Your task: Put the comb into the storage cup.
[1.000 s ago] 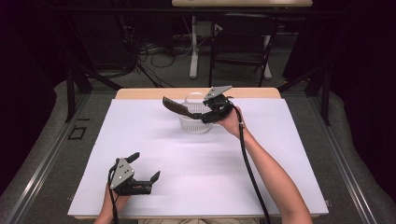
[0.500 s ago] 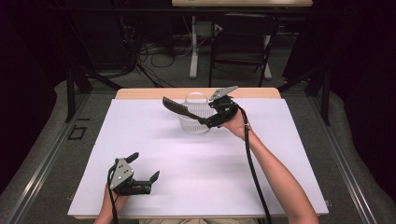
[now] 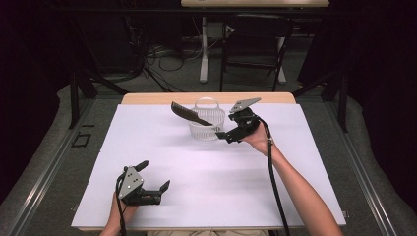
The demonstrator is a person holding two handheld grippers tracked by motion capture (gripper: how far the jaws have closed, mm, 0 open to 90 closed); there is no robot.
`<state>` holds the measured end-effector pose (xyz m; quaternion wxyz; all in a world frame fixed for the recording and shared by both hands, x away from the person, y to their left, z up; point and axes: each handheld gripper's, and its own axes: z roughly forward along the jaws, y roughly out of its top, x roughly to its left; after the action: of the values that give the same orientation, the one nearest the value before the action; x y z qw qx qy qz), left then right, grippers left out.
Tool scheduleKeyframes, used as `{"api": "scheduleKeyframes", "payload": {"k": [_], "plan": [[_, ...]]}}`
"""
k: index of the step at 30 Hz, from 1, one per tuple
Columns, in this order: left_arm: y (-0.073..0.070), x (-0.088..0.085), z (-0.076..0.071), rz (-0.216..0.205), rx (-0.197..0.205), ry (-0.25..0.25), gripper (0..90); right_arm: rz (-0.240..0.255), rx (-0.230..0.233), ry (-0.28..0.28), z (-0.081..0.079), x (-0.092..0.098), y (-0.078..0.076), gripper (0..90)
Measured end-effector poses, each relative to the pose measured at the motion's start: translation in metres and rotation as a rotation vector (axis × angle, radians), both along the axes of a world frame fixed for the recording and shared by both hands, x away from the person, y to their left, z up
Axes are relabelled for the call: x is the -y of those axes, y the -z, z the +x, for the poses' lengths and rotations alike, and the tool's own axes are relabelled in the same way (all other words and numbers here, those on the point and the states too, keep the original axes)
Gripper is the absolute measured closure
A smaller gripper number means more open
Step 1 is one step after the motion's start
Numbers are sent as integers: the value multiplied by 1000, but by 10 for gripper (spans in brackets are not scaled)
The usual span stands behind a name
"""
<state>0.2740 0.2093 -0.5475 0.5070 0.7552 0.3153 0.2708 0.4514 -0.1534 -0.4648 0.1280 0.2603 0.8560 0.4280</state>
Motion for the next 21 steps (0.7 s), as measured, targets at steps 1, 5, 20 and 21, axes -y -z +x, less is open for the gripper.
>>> {"api": "scheduleKeyframes", "payload": {"k": [1, 5, 20, 21], "plan": [[0, -1, 0, -1, 1, -2, 13, -4, -3, 0, -2, 1, 1, 75], [0, -2, -1, -2, -2, -5, 13, 4, -15, 2, -9, 6, 3, 62], [0, -2, -1, 4, -1, -1, 13, -48, -66, -6, -35, 15, 18, 20], [0, -3, -1, 4, -2, -1, 13, -50, -71, -5, -36, 16, 19, 20]]}}
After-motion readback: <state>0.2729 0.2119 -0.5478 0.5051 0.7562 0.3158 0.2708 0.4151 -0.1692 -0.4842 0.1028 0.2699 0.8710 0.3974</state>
